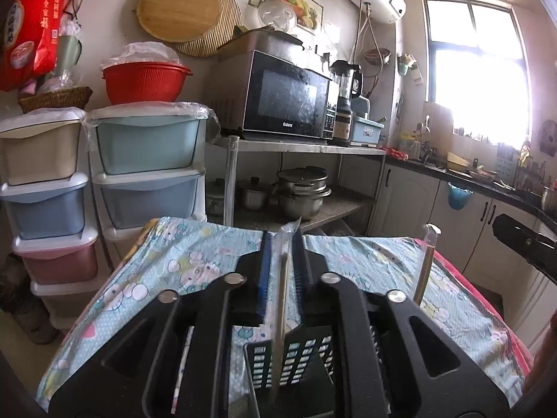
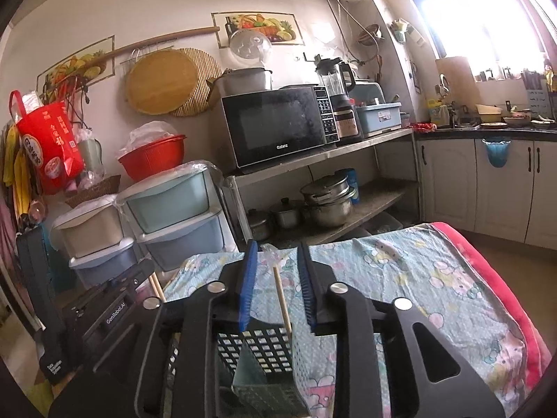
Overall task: Organize utensils
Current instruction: 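Open the left tool to release the chopsticks into the caddy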
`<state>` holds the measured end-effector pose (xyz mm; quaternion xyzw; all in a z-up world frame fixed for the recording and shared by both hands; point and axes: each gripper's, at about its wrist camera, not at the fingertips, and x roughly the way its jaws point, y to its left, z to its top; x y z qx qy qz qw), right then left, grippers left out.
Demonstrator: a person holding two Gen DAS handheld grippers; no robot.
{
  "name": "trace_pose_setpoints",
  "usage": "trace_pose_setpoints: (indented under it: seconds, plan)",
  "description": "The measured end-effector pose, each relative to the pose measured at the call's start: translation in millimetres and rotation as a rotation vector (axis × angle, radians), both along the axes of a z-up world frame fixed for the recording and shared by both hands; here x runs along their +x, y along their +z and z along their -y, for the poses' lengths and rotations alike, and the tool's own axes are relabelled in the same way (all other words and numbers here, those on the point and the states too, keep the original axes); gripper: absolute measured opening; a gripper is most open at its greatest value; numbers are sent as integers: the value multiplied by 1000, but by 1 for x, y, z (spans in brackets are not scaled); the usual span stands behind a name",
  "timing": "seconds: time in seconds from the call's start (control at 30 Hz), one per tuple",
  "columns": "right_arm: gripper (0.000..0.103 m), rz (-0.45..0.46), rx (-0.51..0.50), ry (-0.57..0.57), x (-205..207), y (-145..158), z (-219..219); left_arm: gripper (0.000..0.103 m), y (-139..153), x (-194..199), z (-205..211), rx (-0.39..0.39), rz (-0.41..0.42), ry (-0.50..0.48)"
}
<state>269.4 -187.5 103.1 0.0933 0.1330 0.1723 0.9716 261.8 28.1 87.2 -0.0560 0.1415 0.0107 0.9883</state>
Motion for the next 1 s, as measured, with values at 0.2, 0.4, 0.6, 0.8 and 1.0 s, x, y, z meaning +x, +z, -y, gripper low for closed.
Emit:
trace_pose_setpoints:
  seconds: [0.2, 0.4, 0.6, 0.8, 1.0]
  plan:
    - [34, -12, -5, 8, -9, -2, 5, 31, 1, -7, -2, -13, -17, -3]
    - [45, -20, -13, 19, -19, -2, 7, 50, 3, -15, -5, -26, -18, -4]
    - [57, -35, -31, 29, -27, -6, 7, 75, 5, -27, -5, -32, -25, -11]
    - [66, -50, -42, 26, -37, -9, 9, 92, 7, -38, -4, -32, -38, -22]
    - [69, -55, -47, 24, -46, -10, 13, 92, 7, -52, -6, -49, -50, -37]
